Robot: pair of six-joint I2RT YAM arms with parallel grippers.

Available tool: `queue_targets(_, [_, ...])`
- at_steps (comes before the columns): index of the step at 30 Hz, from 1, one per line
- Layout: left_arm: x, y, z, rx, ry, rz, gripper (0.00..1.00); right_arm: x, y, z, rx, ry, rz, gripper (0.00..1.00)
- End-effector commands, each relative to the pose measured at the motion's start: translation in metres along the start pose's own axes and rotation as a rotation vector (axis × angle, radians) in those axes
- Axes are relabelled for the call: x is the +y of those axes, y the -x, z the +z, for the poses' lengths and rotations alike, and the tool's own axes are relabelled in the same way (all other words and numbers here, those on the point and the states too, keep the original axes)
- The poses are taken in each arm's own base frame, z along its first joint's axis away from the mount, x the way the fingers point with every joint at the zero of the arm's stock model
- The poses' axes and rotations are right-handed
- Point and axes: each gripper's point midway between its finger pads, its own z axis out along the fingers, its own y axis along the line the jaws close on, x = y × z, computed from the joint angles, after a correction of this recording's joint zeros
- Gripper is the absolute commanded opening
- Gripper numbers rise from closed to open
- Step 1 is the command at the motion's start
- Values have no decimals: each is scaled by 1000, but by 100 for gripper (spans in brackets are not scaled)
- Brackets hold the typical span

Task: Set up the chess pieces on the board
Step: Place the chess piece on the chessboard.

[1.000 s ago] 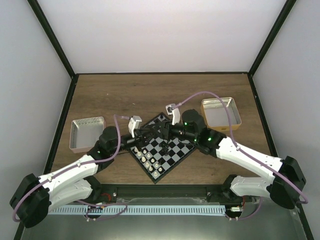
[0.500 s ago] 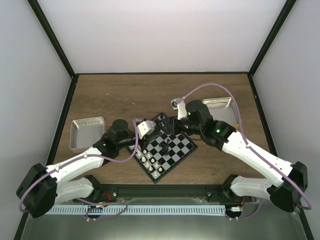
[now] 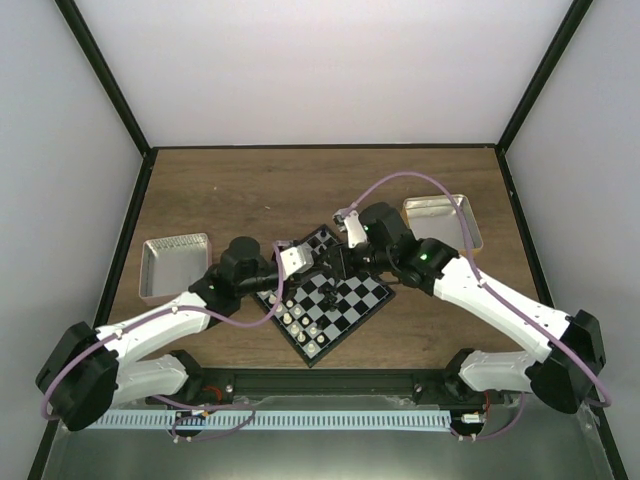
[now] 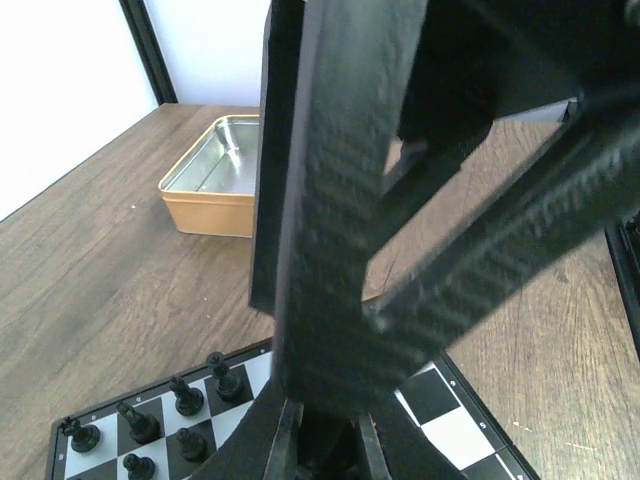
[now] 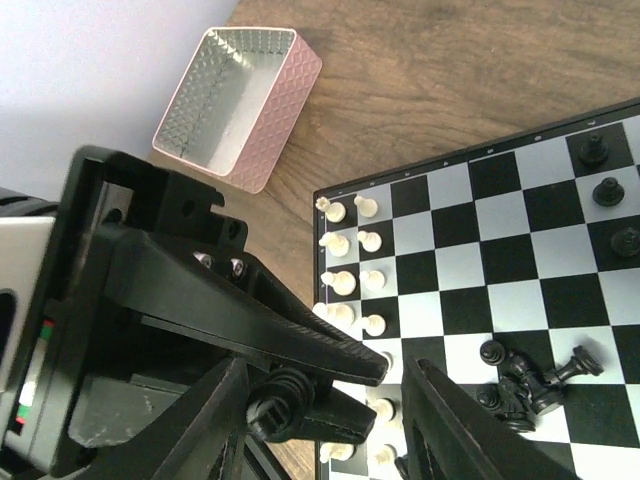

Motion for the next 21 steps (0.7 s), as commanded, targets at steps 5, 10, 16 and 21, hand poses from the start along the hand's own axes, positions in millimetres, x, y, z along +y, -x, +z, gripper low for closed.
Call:
queue_targets(5, [-2,17,-1,-43,-22,65,5,11,11,-2,-21,33,-29,23])
queue_targets(10, [0,17,-1,-44,-8,40,23,4,21,-8,-92,-6,-22,8])
queue_targets(16, [22,20,-8,-48,132,-101,77,-31,29,-17,-180,-202,8,7])
queue_targets(21, [66,16,-37,-85,438,-286,100,-83,13,-16,-181,-443,43,7])
